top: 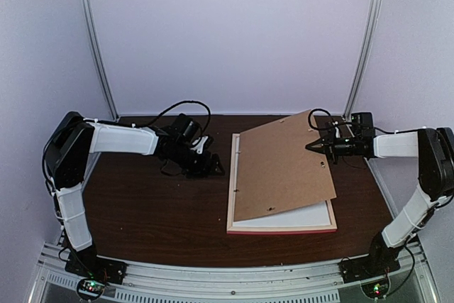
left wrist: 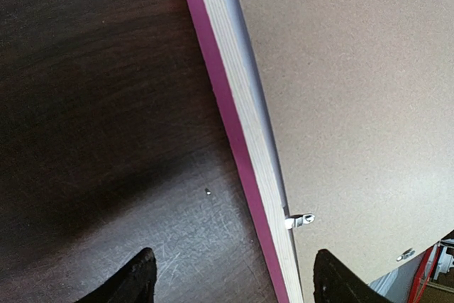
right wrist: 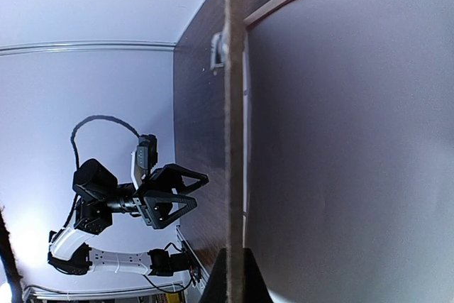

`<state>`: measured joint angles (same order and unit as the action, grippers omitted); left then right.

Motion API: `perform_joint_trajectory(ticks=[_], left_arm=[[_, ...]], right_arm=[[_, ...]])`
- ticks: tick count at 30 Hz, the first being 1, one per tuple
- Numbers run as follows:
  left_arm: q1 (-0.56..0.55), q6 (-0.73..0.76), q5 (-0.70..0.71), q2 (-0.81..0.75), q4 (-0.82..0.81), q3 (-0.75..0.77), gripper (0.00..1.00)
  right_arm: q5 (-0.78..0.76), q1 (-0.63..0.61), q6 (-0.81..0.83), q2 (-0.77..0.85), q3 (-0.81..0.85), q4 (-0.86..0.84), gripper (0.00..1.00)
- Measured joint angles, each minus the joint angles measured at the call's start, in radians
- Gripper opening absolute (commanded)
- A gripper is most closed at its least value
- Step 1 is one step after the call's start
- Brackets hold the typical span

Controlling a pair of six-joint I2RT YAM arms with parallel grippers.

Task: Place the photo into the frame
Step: Place the backboard on the frame body.

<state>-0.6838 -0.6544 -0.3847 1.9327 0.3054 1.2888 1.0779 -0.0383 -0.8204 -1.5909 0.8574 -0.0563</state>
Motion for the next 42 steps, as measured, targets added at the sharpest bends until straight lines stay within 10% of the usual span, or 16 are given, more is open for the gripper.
perform_joint_trajectory(ticks=[42], left_arm=[[0.0,-0.01,-0.001,0.006,0.0,0.0,0.77]], right_arm=[[0.033,-0.01,0.053,-0.009,0.002,0.066,0.0]])
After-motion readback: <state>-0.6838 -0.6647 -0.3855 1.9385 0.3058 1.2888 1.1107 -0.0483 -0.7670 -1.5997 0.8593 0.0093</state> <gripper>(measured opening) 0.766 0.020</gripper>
